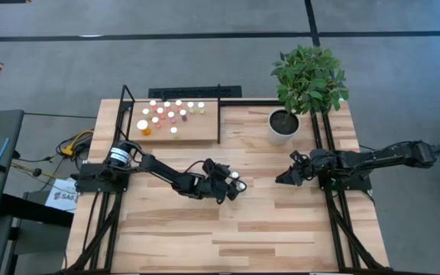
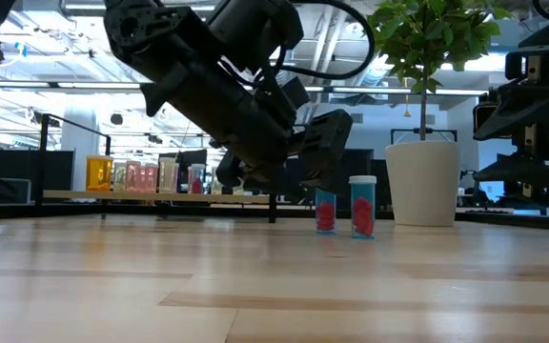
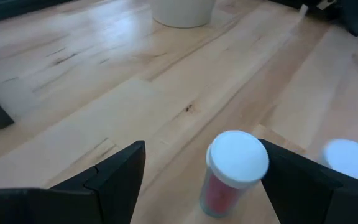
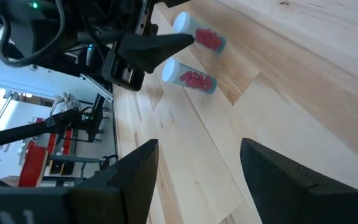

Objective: Pick and place medicine bottles onto shelf by color
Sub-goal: Put the blue pill bottle on the shelf

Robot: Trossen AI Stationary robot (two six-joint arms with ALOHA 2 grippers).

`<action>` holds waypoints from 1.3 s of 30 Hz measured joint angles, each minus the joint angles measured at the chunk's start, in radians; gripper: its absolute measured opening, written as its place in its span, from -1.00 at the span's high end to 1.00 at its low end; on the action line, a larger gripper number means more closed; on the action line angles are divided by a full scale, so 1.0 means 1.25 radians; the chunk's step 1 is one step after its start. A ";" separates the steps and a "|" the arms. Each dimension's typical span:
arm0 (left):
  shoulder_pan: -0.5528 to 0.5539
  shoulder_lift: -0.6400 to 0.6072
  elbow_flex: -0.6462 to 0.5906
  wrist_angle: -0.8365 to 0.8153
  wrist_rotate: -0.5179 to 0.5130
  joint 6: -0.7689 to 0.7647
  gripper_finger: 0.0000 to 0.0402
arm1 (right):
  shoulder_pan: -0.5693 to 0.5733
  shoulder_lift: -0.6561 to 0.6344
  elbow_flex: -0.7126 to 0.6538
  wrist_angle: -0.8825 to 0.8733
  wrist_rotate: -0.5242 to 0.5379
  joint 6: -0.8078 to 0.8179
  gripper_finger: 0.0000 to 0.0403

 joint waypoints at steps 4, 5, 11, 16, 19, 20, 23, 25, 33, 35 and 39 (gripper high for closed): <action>0.014 0.000 0.000 0.000 0.026 -0.011 -0.42 | 0.000 0.000 0.000 0.000 0.000 0.000 -0.24; 0.017 0.000 0.000 0.000 0.029 -0.016 -0.42 | 0.000 0.000 0.000 0.000 0.000 0.000 -0.24; 0.030 0.000 0.000 -0.021 0.036 -0.046 -0.42 | 0.000 0.000 0.000 0.000 0.000 0.000 -0.24; 0.039 0.000 0.000 -0.022 0.036 -0.046 -0.42 | 0.000 0.000 0.000 0.000 0.000 0.000 -0.24; 0.043 0.000 0.000 -0.027 0.036 -0.046 -0.42 | 0.000 0.000 0.000 0.000 0.000 0.000 -0.24; 0.043 0.000 0.000 -0.028 0.036 -0.046 -0.42 | 0.000 0.000 0.000 0.000 0.000 0.000 -0.24; 0.044 0.000 0.000 -0.029 0.036 -0.047 -0.42 | 0.000 0.000 0.000 0.000 0.000 0.000 -0.24; 0.044 0.000 0.000 -0.029 0.037 -0.048 -0.42 | 0.000 0.000 0.000 0.000 0.000 0.000 -0.24; 0.039 0.000 0.000 -0.025 0.043 -0.048 -0.30 | 0.000 0.000 0.000 0.000 0.000 0.000 -0.24; 0.039 0.000 0.000 -0.021 0.049 -0.048 -0.23 | 0.000 0.000 0.000 0.000 0.000 0.000 -0.24; 0.041 -0.001 0.000 -0.020 0.069 -0.046 -0.07 | 0.000 0.000 0.000 0.000 0.000 0.000 -0.24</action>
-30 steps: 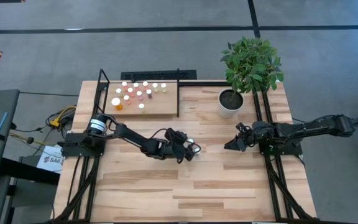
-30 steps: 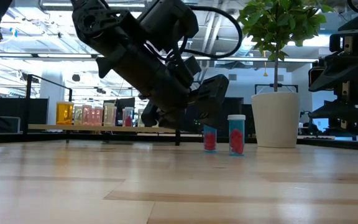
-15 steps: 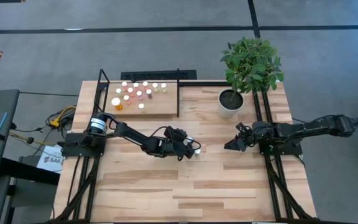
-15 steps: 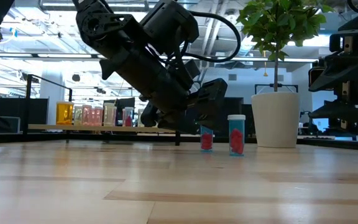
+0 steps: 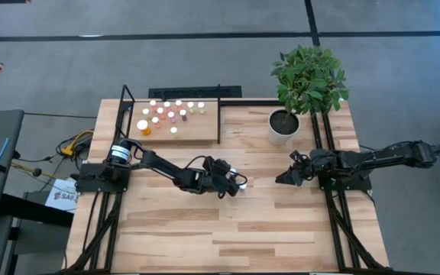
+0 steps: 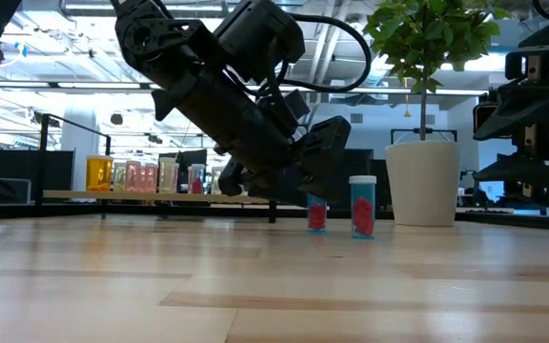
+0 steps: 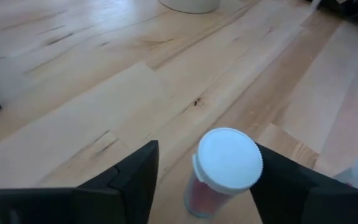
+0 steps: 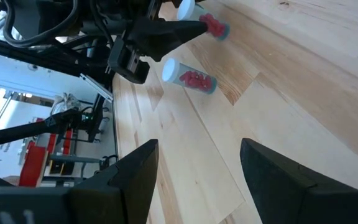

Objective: Pick and place medicine bottles onto shelf by color
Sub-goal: Put the blue pill bottle on the shelf

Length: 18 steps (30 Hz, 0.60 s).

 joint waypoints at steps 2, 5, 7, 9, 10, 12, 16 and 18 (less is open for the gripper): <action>0.000 0.000 0.000 0.001 0.007 0.002 0.02 | 0.000 0.000 0.000 0.000 0.000 0.000 -0.24; 0.000 0.000 0.000 0.003 0.008 -0.002 0.18 | 0.000 0.000 0.000 0.000 0.000 0.000 -0.24; 0.000 0.000 0.000 0.003 0.016 -0.011 0.28 | 0.000 0.000 0.000 0.000 0.000 0.000 -0.24; 0.000 0.000 0.000 0.003 0.027 -0.023 0.37 | 0.000 0.000 0.000 0.000 0.000 0.000 -0.24; 0.000 0.000 0.000 0.004 0.032 -0.028 0.42 | 0.000 0.000 0.000 0.000 0.000 0.000 -0.24; 0.000 0.000 0.000 0.009 0.044 -0.029 0.50 | 0.000 0.000 0.000 0.000 0.000 0.000 -0.24; 0.000 0.000 0.000 0.028 0.072 -0.030 0.62 | 0.000 0.000 0.000 0.000 0.000 0.000 -0.24; 0.000 0.000 0.000 0.036 0.072 -0.030 0.64 | 0.000 0.000 0.000 0.000 0.000 0.000 -0.24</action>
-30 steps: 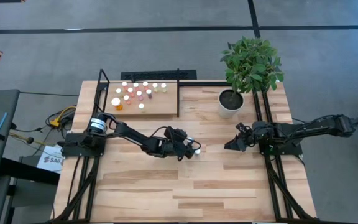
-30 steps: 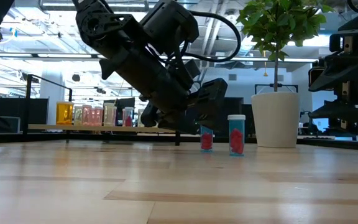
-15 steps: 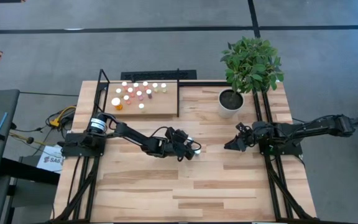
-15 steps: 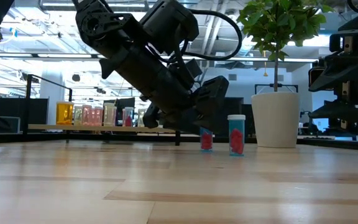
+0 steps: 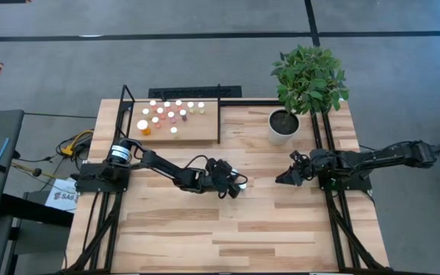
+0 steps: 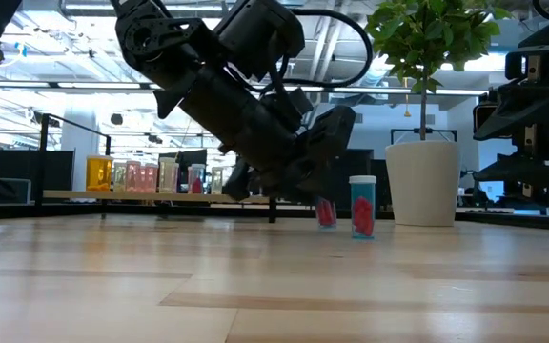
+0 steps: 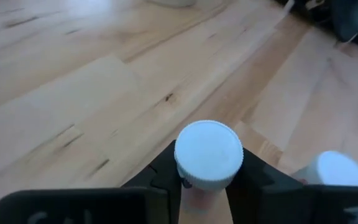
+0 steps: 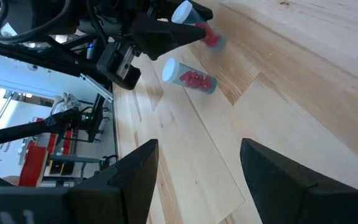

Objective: Pick and place medicine bottles onto shelf by color
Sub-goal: Put the blue pill bottle on the shelf

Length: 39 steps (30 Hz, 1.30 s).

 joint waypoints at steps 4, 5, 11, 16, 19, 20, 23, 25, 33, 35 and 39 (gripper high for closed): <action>-0.001 -0.005 0.000 0.025 -0.007 0.011 0.61 | 0.000 0.000 0.000 0.000 0.000 0.000 -0.24; -0.002 -0.010 0.000 0.027 -0.011 0.016 0.59 | 0.000 0.000 0.000 0.000 0.000 0.000 -0.24; -0.002 -0.050 0.000 0.021 -0.055 0.055 0.56 | 0.000 0.000 0.000 0.000 0.000 0.000 -0.24; -0.002 -0.113 0.000 -0.023 -0.103 0.075 0.55 | 0.000 0.000 0.000 0.000 0.000 0.000 -0.24; 0.002 -0.170 0.000 -0.095 -0.111 0.070 0.55 | 0.000 0.000 0.000 0.000 0.000 0.000 -0.24; 0.004 -0.189 0.000 -0.126 -0.111 0.067 0.55 | 0.000 0.000 0.000 0.000 0.000 0.000 -0.24; 0.011 -0.252 0.000 -0.212 -0.108 0.065 0.55 | 0.000 0.000 0.000 0.000 0.000 0.000 -0.24; 0.018 -0.296 0.000 -0.258 -0.107 0.065 0.55 | 0.000 0.000 0.000 0.000 0.000 0.000 -0.24; 0.051 -0.456 0.001 -0.471 -0.128 0.063 0.55 | 0.000 0.000 0.000 -0.001 0.000 0.000 -0.24; 0.064 -0.475 0.001 -0.536 -0.144 0.044 0.55 | 0.000 0.000 0.000 -0.001 0.000 0.000 -0.24; 0.103 -0.483 0.001 -0.645 -0.147 -0.062 0.55 | 0.000 0.000 0.000 -0.001 0.000 0.000 -0.24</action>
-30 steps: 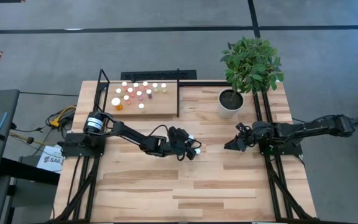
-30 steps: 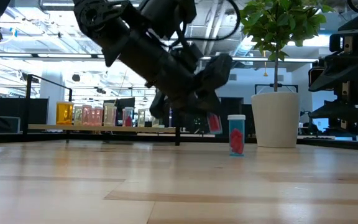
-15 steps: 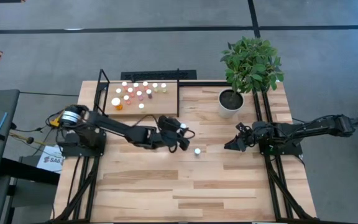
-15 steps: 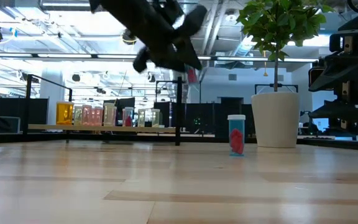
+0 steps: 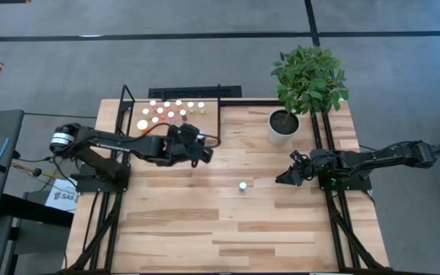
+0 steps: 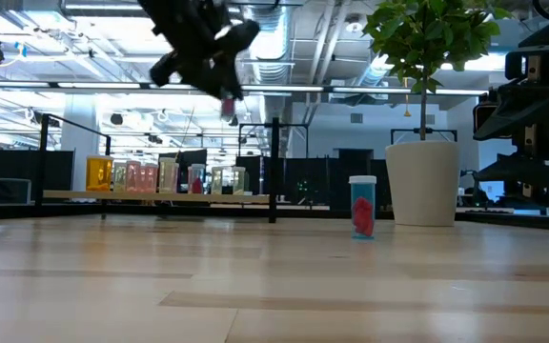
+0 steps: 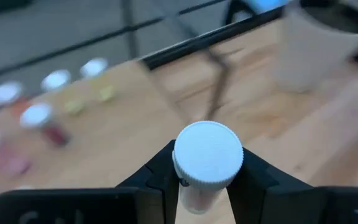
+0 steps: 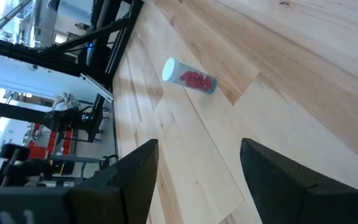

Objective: Pick and place medicine bottles onto shelf by color
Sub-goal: Put the blue pill bottle on the shelf

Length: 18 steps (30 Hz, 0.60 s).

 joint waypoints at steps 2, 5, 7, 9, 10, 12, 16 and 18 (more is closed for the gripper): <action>0.024 0.004 -0.004 -0.036 0.001 -0.058 0.55 | 0.000 0.000 0.000 0.000 0.000 0.000 -0.24; 0.061 0.010 -0.031 -0.038 0.004 -0.119 0.55 | 0.000 0.000 0.000 0.000 0.000 0.000 -0.24; 0.085 0.010 -0.054 -0.014 0.003 -0.146 0.55 | 0.000 0.000 0.000 0.000 0.000 0.000 -0.24; 0.109 0.010 -0.075 -0.006 0.003 -0.168 0.55 | 0.000 0.000 0.000 0.000 0.000 0.000 -0.24; 0.121 0.010 -0.086 0.003 0.003 -0.175 0.55 | 0.000 0.000 0.000 0.000 0.000 0.000 -0.24; 0.142 0.010 -0.109 0.035 0.003 -0.180 0.55 | 0.000 0.000 0.000 -0.001 0.000 0.000 -0.24; 0.176 0.010 -0.148 0.090 0.003 -0.158 0.55 | 0.000 0.000 0.000 -0.001 0.000 0.000 -0.24; 0.189 0.010 -0.168 0.125 0.004 -0.129 0.55 | 0.000 0.000 0.000 -0.001 0.000 0.000 -0.24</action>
